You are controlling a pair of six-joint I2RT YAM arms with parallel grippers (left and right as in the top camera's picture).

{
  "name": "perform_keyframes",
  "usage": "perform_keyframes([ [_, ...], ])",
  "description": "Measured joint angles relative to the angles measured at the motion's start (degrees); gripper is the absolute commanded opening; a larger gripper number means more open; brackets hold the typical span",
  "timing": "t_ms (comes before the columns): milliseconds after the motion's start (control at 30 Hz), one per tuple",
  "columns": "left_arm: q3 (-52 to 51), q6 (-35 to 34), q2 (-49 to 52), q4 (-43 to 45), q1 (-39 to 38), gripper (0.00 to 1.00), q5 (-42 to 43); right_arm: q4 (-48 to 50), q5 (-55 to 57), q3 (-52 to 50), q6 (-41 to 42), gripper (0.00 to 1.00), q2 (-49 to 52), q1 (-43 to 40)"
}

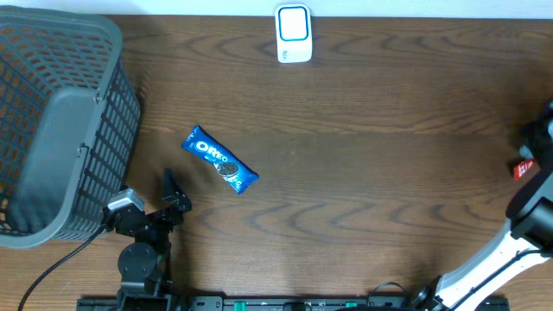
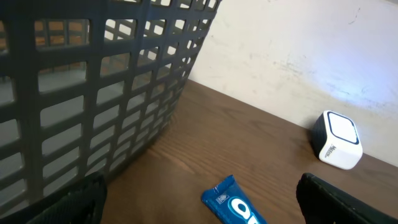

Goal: Scan the item barcode
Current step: 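Move the Listerine bottle to the right table edge and release, then reach the right gripper over to the blue Oreo pack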

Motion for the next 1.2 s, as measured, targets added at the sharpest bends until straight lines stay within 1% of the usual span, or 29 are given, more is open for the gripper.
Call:
perform_keyframes([
  [33,0.0,0.0,0.0,0.0,0.0,0.98,0.0,0.4,-0.5,-0.5,-0.3,0.49,0.0,-0.7],
  [67,0.0,0.0,0.0,0.0,0.0,0.98,0.0,0.7,-1.1,-0.9,-0.6,0.61,0.0,-1.4],
  [100,0.0,0.0,0.0,0.0,0.0,0.98,0.0,0.7,-1.8,-0.9,-0.9,0.70,0.0,-1.9],
  [233,0.0,0.0,0.0,0.0,0.0,0.98,0.0,0.8,-6.5,-0.9,-2.5,0.86,0.0,-3.6],
  [267,0.0,0.0,0.0,0.0,0.0,0.98,0.0,0.6,-8.3,-0.8,-3.1,0.99,-0.2,-3.9],
  [433,0.0,0.0,0.0,0.0,0.0,0.98,0.0,-0.9,-19.2,0.8,-5.4,0.99,-3.3,-3.5],
  [567,0.0,0.0,0.0,0.0,0.0,0.98,0.0,-2.0,-28.8,2.4,-5.9,0.99,-11.0,0.0],
  [633,0.0,0.0,0.0,0.0,0.0,0.98,0.0,-4.3,-33.5,3.2,-6.0,0.99,-15.9,3.6],
  [733,0.0,0.0,0.0,0.0,0.0,0.98,0.0,-8.9,-38.9,4.2,-6.1,0.99,-22.0,12.0],
  [833,0.0,0.0,0.0,0.0,0.0,0.98,0.0,-10.0,-41.9,4.6,-8.4,0.99,-24.0,23.1],
  [867,0.0,0.0,0.0,0.0,0.0,0.98,0.0,-9.9,-42.3,4.5,-10.1,0.99,-23.7,27.8],
  [900,0.0,0.0,0.0,0.0,0.0,0.98,0.0,-9.9,-42.7,4.5,-10.8,0.99,-23.3,29.8],
  [1033,0.0,0.0,0.0,0.0,0.0,0.98,0.0,-9.8,-42.8,4.3,-17.2,0.99,-18.9,45.2],
  [1100,0.0,0.0,0.0,0.0,0.0,0.98,0.0,-9.5,-43.4,4.2,-19.1,0.99,-16.3,50.6],
  [1200,0.0,0.0,0.0,0.0,0.0,0.98,0.0,-7.5,-47.5,4.1,-21.5,0.99,-11.1,57.8],
])
